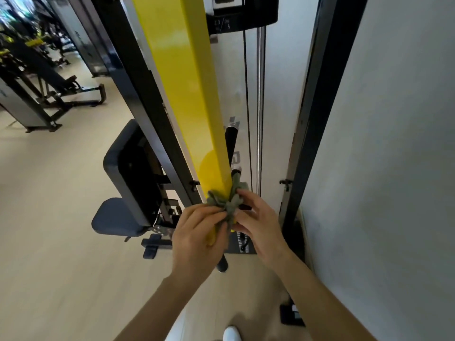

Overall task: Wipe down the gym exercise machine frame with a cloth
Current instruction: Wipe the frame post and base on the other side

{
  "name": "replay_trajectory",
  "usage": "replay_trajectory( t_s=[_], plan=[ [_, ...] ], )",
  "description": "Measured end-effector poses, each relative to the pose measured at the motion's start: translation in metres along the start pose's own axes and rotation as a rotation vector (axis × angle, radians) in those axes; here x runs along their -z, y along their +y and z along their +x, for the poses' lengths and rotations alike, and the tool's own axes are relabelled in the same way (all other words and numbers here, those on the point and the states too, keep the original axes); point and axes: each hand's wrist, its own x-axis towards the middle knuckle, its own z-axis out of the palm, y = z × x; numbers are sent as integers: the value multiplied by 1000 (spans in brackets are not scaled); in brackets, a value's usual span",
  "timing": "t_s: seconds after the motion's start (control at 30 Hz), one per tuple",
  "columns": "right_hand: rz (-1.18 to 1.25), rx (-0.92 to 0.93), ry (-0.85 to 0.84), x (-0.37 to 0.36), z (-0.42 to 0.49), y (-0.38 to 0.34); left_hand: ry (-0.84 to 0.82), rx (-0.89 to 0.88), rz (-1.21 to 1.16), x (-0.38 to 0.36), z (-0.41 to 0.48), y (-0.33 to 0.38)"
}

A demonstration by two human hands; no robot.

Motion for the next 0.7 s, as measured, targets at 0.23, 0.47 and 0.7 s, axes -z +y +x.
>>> replay_trajectory(
  t_s=[0.23, 0.47, 0.7],
  plan=[
    [-182, 107, 98, -8, 4, 1, -40, 153, -154, 14, 8, -8],
    [-410, 217, 133, 2, 26, 39, -65, 181, -105, 13, -4, -7],
    [-700, 74, -92, 37, 42, 72, 29, 298, -10, 6, -8, 6]
  ],
)
